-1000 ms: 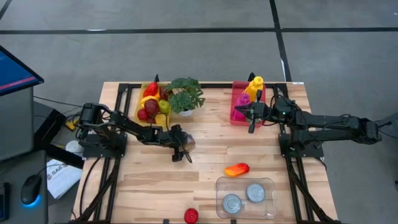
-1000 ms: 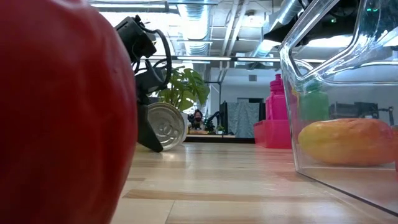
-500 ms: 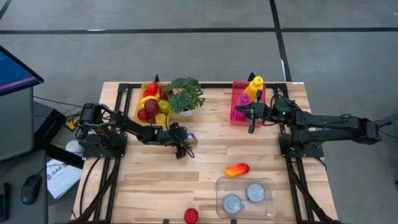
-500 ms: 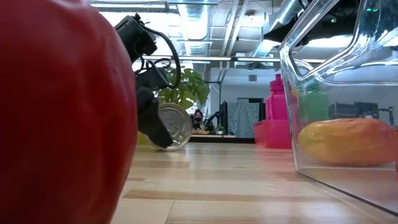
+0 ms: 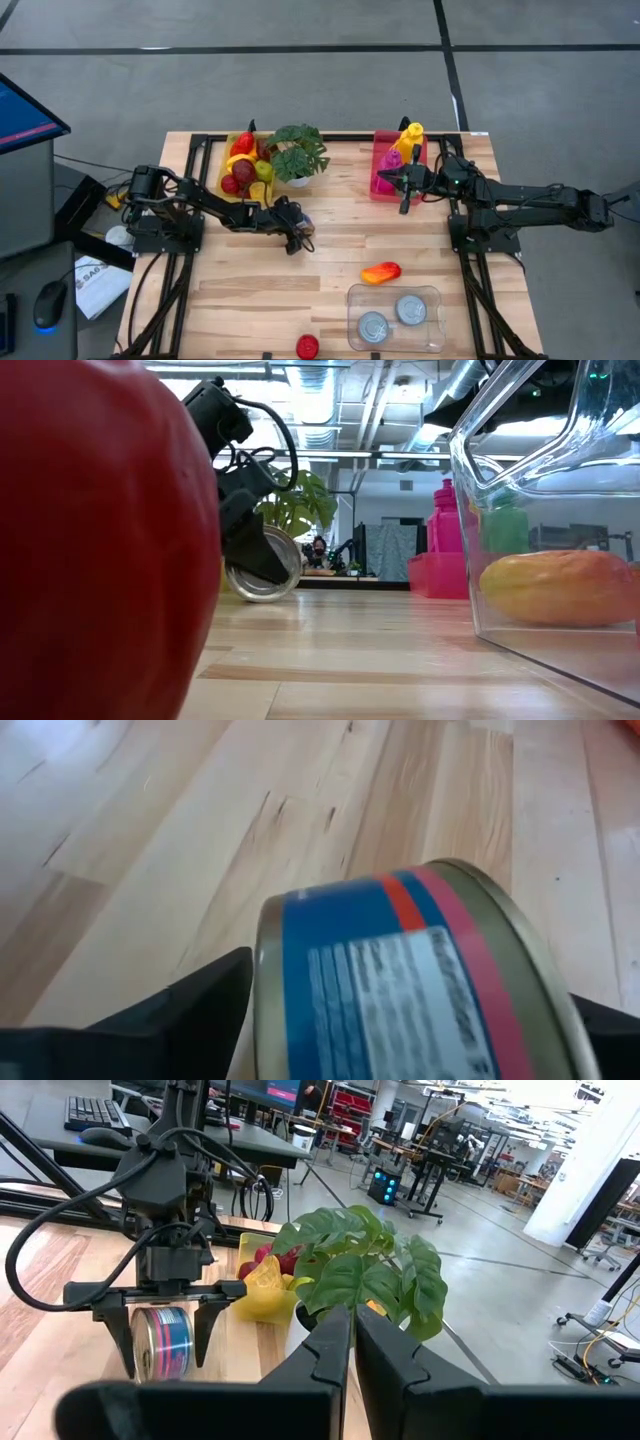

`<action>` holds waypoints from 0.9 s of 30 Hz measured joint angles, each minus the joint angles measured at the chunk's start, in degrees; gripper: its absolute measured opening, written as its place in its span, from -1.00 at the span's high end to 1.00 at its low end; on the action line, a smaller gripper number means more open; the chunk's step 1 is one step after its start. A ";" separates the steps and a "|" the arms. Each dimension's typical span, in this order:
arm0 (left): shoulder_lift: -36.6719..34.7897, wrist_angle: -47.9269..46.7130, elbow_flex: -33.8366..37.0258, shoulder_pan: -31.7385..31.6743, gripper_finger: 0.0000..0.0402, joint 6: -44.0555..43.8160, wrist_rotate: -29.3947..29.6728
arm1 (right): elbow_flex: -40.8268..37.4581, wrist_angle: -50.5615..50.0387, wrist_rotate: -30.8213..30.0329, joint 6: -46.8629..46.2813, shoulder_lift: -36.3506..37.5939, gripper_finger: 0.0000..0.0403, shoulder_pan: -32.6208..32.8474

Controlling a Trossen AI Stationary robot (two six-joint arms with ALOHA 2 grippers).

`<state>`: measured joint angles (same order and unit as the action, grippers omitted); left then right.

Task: Pick & Place Food Item
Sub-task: Put the blue pink tuna can into the transparent bin

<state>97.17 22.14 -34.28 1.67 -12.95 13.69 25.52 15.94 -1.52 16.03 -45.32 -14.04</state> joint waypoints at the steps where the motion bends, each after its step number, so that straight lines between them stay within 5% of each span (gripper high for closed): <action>1: 0.00 -0.19 0.00 0.02 -0.55 0.02 0.00 | 0.00 0.00 0.00 0.00 0.00 0.93 0.02; 27: -0.02 -0.19 0.00 0.02 0.05 -0.09 -0.07 | 0.00 0.00 0.00 0.00 0.00 0.93 0.01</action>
<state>97.14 21.95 -34.28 1.69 -13.04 13.62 25.52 15.94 -1.52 16.03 -45.32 -14.03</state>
